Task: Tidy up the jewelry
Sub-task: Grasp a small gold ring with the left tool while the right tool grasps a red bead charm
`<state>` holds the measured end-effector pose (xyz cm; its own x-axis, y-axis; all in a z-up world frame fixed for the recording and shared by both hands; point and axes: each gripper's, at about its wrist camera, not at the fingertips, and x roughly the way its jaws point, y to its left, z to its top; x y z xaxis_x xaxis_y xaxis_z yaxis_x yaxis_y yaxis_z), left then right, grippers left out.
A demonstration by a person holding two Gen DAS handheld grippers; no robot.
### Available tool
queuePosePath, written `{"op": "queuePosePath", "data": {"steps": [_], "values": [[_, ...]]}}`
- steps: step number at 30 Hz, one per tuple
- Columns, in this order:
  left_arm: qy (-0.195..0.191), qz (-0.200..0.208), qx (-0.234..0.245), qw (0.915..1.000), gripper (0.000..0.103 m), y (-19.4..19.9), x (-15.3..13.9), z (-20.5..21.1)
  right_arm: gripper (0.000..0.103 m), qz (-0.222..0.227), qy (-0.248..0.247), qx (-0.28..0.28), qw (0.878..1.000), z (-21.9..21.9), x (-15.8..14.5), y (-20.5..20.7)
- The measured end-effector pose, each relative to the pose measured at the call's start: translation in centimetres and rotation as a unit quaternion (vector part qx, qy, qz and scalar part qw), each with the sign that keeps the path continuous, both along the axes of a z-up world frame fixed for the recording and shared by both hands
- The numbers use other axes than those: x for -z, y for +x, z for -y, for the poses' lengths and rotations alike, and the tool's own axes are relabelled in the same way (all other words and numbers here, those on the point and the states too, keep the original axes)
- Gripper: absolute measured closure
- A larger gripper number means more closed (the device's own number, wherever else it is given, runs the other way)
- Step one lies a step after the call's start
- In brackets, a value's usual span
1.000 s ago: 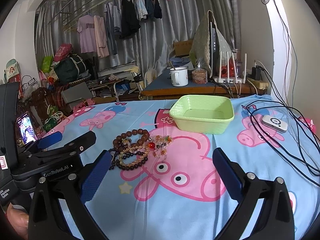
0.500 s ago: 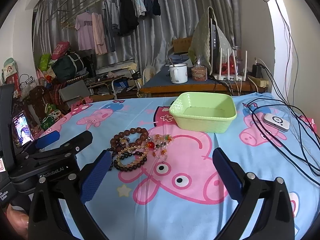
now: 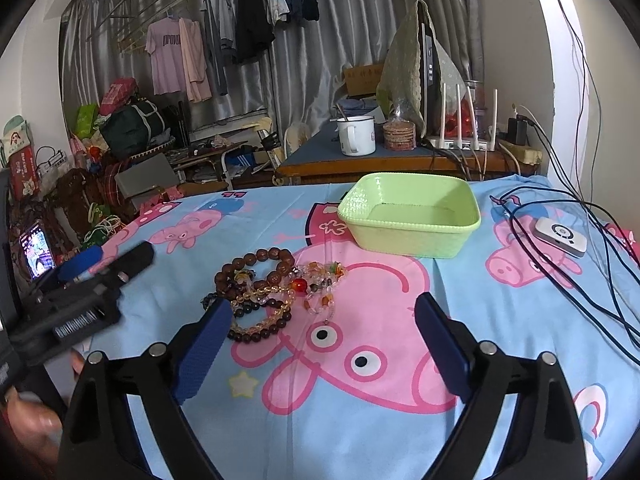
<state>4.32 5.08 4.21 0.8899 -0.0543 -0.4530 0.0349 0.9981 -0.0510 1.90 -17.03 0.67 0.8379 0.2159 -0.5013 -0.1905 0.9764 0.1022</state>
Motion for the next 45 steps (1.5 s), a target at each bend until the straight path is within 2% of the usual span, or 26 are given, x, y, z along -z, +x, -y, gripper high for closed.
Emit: {"op": "queuePosePath", "data": {"steps": [4, 6, 11, 13, 21, 22, 25, 30, 33, 36, 37, 38, 40, 45], "values": [[-0.018, -0.019, -0.007, 0.9996, 0.006, 0.7, 0.7, -2.7, 0.062, -0.020, -0.001, -0.011, 1.000, -0.1, 1.0, 1.0], [-0.027, -0.033, 0.001, 0.9991, 0.007, 1.1, 1.3, -3.3, 0.074, -0.033, 0.000, -0.019, 0.999, -0.3, 1.6, 1.4], [-0.064, -0.090, 0.052, 0.9925, 0.025, 2.3, 3.6, -3.7, 0.089, -0.058, -0.001, -0.037, 0.998, -1.0, 2.5, 2.3], [-0.066, -0.106, 0.070, 0.9897, 0.030, 2.7, 4.4, -3.3, 0.090, -0.063, -0.001, -0.041, 0.997, -1.1, 2.7, 2.6], [-0.029, -0.142, 0.142, 0.9792, 0.045, 3.3, 6.8, 0.0, 0.092, -0.088, -0.005, -0.052, 0.995, -1.5, 3.8, 3.9], [-0.032, -0.149, 0.146, 0.9775, 0.050, 3.5, 6.9, 0.0, 0.092, -0.089, -0.006, -0.054, 0.995, -1.6, 3.9, 4.0], [-0.046, -0.161, 0.151, 0.9744, 0.054, 4.1, 7.2, -0.2, 0.094, -0.089, -0.014, -0.063, 0.994, -2.0, 4.1, 4.2], [-0.046, -0.166, 0.155, 0.9727, 0.060, 5.0, 7.2, 0.0, 0.099, -0.100, -0.008, -0.057, 0.993, -1.4, 4.4, 5.7], [-0.044, -0.175, 0.162, 0.9701, 0.069, 5.5, 7.3, 0.5, 0.101, -0.099, -0.003, -0.055, 0.994, -1.1, 4.0, 6.8], [-0.041, -0.191, 0.168, 0.9662, 0.078, 6.2, 7.9, 1.0, 0.102, -0.095, -0.020, -0.066, 0.993, -1.8, 3.8, 8.3], [-0.040, -0.194, 0.170, 0.9652, 0.080, 6.4, 8.2, 1.1, 0.102, -0.100, -0.019, -0.072, 0.992, -2.0, 3.9, 8.8], [-0.039, -0.196, 0.171, 0.9647, 0.088, 6.4, 8.4, 1.2, 0.102, -0.110, -0.014, -0.079, 0.991, -2.2, 4.1, 9.7], [-0.049, -0.193, 0.178, 0.9636, 0.092, 6.4, 8.3, 1.0, 0.103, -0.121, -0.009, -0.086, 0.989, -2.5, 4.4, 11.0], [-0.065, -0.187, 0.169, 0.9655, 0.093, 6.0, 7.9, -0.1, 0.103, -0.152, 0.001, -0.116, 0.981, -3.0, 5.0, 12.5]]}}
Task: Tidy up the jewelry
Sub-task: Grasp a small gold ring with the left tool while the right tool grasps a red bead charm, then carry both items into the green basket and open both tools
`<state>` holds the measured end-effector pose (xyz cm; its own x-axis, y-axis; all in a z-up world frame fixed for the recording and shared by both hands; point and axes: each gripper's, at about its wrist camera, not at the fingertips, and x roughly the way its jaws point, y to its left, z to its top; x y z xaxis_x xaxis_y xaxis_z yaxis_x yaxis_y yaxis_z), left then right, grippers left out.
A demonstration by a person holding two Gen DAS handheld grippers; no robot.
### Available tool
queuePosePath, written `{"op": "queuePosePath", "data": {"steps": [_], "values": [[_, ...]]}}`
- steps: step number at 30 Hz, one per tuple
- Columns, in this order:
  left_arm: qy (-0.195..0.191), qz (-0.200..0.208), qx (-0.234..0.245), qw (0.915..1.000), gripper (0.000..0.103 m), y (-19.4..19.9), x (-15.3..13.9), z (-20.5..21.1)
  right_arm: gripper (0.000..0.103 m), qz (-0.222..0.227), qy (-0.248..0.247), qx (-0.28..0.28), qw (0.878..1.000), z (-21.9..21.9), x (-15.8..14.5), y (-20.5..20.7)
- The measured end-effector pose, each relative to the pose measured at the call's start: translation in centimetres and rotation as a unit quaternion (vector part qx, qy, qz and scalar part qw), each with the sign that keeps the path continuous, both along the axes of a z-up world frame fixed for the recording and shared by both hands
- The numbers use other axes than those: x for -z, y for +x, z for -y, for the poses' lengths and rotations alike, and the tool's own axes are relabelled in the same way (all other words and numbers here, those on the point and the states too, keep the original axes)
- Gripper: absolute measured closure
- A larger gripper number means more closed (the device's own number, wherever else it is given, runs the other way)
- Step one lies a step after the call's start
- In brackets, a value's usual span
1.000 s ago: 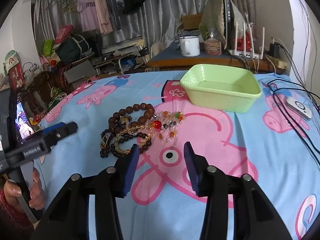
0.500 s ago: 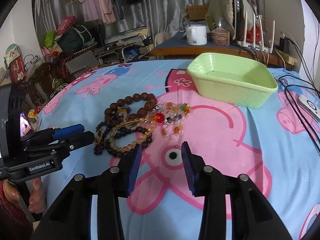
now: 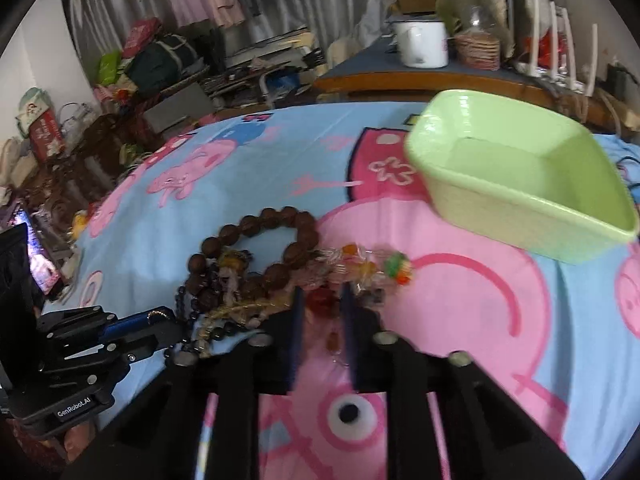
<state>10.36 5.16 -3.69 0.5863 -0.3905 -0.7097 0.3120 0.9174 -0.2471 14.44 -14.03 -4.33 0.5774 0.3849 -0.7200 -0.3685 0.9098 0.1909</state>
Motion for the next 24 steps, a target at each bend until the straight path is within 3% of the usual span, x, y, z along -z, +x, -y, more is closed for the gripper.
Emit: {"op": "queuePosePath", "data": {"steps": [12, 19, 24], "values": [[-0.055, 0.037, 0.023, 0.9975, 0.093, -3.5, -2.8, -0.1, 0.103, 0.035, 0.025, 0.014, 0.999, 5.2, -0.4, -7.2], [-0.045, 0.049, 0.066, 0.9956, 0.093, -5.2, -2.8, 3.4, 0.103, 0.049, 0.028, 0.036, 0.998, 8.3, 0.0, -10.1], [-0.039, 0.053, 0.093, 0.9935, 0.093, -4.7, -3.4, 5.9, 0.103, 0.067, 0.053, 0.056, 0.995, 10.6, -1.6, -10.6]]}}
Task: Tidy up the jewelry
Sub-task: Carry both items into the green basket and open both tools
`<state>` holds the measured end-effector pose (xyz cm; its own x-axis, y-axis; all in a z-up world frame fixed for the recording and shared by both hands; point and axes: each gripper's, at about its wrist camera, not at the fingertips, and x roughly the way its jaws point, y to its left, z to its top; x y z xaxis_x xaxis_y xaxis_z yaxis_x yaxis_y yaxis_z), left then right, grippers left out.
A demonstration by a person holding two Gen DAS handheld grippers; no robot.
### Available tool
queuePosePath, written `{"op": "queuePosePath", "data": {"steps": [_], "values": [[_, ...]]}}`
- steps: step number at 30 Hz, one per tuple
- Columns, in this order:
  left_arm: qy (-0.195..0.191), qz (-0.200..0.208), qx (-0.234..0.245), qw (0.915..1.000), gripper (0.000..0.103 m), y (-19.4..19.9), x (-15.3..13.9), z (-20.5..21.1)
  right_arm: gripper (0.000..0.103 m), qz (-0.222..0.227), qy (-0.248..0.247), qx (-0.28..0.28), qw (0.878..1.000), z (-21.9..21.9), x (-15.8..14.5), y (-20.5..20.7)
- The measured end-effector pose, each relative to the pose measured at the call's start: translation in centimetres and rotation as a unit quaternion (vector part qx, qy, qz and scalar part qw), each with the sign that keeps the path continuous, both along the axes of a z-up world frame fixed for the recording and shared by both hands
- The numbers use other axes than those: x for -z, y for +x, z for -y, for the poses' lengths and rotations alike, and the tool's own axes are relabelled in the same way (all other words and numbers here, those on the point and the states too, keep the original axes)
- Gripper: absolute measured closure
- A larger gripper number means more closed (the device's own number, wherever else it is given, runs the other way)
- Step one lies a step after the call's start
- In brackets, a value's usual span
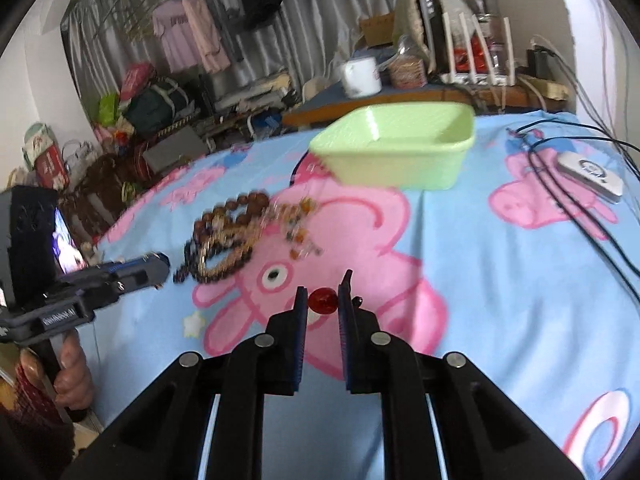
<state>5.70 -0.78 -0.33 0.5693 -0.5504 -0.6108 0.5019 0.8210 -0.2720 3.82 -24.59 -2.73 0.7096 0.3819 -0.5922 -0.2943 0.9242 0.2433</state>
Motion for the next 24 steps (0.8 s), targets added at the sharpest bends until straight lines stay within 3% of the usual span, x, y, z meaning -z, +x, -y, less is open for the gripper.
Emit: {"op": "queuePosePath", "data": {"steps": [6, 11, 21, 22, 24], "values": [[-0.002, 0.012, 0.016, 0.9998, 0.093, 3.0, -2.3, 2.2, 0.103, 0.036, 0.006, 0.016, 0.999, 1.8, -2.9, 1.6], [-0.009, 0.010, 0.030, 0.9995, 0.093, 8.3, -4.2, 4.7, 0.103, 0.070, 0.006, 0.037, 0.997, 3.3, -5.3, 5.9], [-0.007, -0.039, 0.055, 0.9977, 0.093, 19.5, -3.1, 9.9, 0.103, 0.027, 0.016, 0.048, 0.998, 4.7, -4.4, 14.9], [-0.003, -0.043, 0.053, 0.9976, 0.090, 20.0, -2.7, 10.2, 0.103, 0.017, 0.031, 0.040, 0.999, 4.8, -4.0, 15.4], [0.013, -0.062, 0.047, 0.9969, 0.072, 21.2, -1.6, 11.1, 0.103, -0.020, 0.077, 0.019, 0.997, 5.4, -3.0, 16.6]]}}
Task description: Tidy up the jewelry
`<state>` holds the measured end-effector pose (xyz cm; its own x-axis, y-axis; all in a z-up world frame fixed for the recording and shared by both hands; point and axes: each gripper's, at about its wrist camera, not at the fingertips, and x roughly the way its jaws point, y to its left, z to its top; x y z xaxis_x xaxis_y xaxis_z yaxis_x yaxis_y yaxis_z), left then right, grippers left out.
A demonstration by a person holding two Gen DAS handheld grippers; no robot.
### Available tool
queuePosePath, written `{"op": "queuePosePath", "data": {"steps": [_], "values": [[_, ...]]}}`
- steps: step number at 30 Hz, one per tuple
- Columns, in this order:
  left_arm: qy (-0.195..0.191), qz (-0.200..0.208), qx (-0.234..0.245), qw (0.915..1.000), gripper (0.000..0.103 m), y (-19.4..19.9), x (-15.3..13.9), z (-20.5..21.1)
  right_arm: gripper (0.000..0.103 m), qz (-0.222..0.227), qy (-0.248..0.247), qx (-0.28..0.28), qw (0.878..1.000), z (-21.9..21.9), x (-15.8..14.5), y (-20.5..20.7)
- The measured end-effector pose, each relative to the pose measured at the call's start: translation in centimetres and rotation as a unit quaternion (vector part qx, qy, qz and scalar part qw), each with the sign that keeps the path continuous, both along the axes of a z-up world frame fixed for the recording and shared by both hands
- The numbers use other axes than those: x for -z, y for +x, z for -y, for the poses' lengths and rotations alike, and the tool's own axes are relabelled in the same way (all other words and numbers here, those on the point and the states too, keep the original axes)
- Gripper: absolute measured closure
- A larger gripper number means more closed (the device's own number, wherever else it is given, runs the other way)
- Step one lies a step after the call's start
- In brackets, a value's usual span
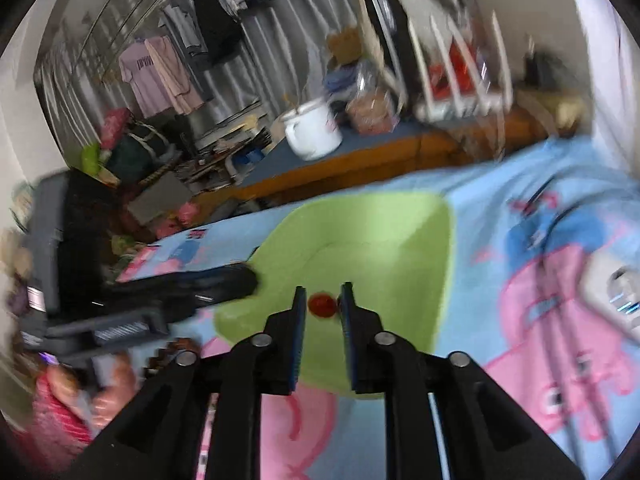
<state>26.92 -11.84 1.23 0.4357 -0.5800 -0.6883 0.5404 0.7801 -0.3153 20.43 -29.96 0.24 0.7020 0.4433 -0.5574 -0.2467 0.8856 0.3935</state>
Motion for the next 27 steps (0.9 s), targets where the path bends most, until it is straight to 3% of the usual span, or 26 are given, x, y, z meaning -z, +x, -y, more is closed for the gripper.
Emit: {"op": "queuePosePath", "data": {"steps": [1, 2, 5, 7, 13, 15, 18, 23, 27], "values": [[0.003, -0.004, -0.001, 1.0000, 0.065, 0.3, 0.3, 0.1, 0.103, -0.018, 0.018, -0.005, 1.000, 0.2, 0.4, 0.4], [0.006, -0.007, -0.004, 0.9999, 0.064, 0.5, 0.6, 0.0, 0.097, -0.027, 0.032, -0.005, 0.999, 0.4, 0.7, 0.5], [-0.001, -0.017, -0.012, 0.9998, 0.062, 0.2, 0.3, -1.0, 0.073, 0.002, 0.027, 0.012, 1.000, 0.5, 0.3, -1.0], [-0.009, -0.010, -0.024, 0.9996, 0.062, -0.3, -0.4, -2.3, 0.070, 0.019, 0.027, 0.010, 0.999, 0.3, -0.2, -2.6], [-0.069, 0.037, -0.080, 0.9938, 0.062, -5.8, -3.1, -10.0, 0.071, 0.047, -0.030, -0.044, 0.997, -3.5, -0.3, -7.6], [-0.080, 0.042, -0.101, 0.9908, 0.062, -7.9, -3.0, -12.5, 0.088, 0.035, -0.046, -0.066, 0.996, -5.1, 0.6, -8.6], [-0.092, 0.038, -0.134, 0.9859, 0.062, -11.2, -1.7, -16.1, 0.103, 0.008, -0.087, -0.096, 0.992, -8.1, 2.2, -8.8], [-0.081, 0.032, -0.157, 0.9838, 0.062, -14.7, 0.3, -18.2, 0.103, -0.013, -0.128, -0.122, 0.984, -12.1, 3.8, -7.5], [-0.079, 0.025, -0.146, 0.9858, 0.062, -16.3, 1.3, -18.2, 0.103, -0.037, -0.136, -0.115, 0.983, -12.8, 5.0, -6.2]]}}
